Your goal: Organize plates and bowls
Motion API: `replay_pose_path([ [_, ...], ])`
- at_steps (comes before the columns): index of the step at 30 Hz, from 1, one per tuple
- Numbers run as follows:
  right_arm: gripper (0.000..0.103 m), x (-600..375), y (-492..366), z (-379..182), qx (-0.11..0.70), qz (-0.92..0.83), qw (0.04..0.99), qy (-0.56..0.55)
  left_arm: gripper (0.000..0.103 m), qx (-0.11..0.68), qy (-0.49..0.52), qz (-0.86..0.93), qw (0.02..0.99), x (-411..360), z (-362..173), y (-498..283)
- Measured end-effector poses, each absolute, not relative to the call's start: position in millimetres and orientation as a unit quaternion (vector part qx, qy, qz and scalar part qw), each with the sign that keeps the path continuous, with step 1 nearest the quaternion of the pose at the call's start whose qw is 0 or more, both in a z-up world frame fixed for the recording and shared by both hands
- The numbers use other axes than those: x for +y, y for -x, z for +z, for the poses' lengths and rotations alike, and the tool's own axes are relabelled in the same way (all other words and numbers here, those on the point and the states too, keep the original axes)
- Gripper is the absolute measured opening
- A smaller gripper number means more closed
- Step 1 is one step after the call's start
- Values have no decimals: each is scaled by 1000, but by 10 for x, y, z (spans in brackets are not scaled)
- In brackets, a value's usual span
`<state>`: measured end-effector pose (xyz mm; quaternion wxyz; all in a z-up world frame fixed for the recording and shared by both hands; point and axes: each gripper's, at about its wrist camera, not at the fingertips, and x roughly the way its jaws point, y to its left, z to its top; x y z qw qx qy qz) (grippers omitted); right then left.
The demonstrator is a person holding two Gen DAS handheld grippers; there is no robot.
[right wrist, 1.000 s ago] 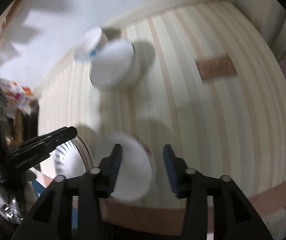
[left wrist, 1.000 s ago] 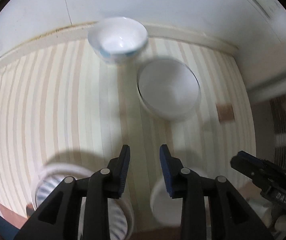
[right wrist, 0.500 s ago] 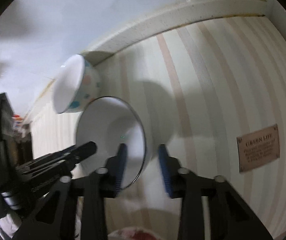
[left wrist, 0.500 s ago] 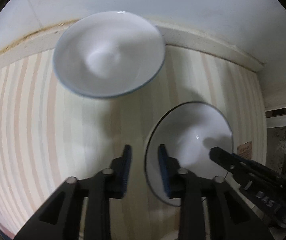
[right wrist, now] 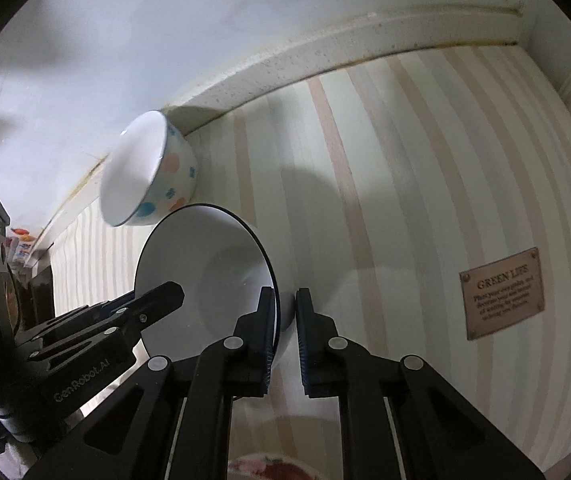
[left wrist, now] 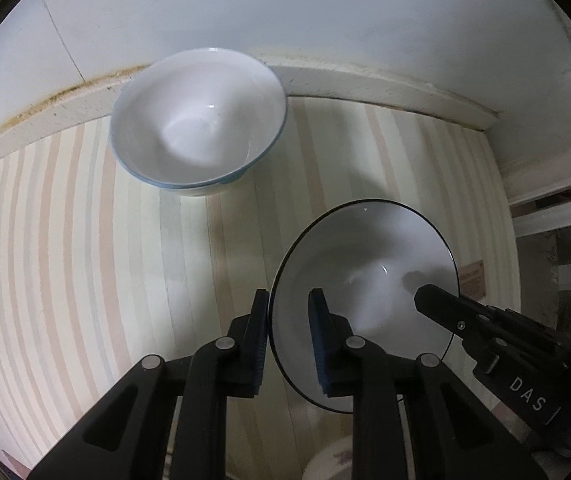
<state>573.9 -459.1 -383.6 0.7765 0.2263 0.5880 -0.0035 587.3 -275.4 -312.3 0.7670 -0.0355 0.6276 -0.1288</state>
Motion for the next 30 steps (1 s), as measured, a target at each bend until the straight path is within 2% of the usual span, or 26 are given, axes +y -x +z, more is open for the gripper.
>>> replay_pose_path([
  [11, 12, -4503, -5189, -3182, 556, -1, 802, -219, 17, 592, 15, -157, 790, -2724, -2504, -5339],
  [18, 12, -4456, -4663, -2943, 549, -6, 807, -217, 17, 598, 4, -174, 782, -2723, -2391, -4894],
  [30, 12, -4417, -3942, -3297, 580, -16, 779, -239, 17, 634, -22, -180, 752, -2803, -2761, -4401],
])
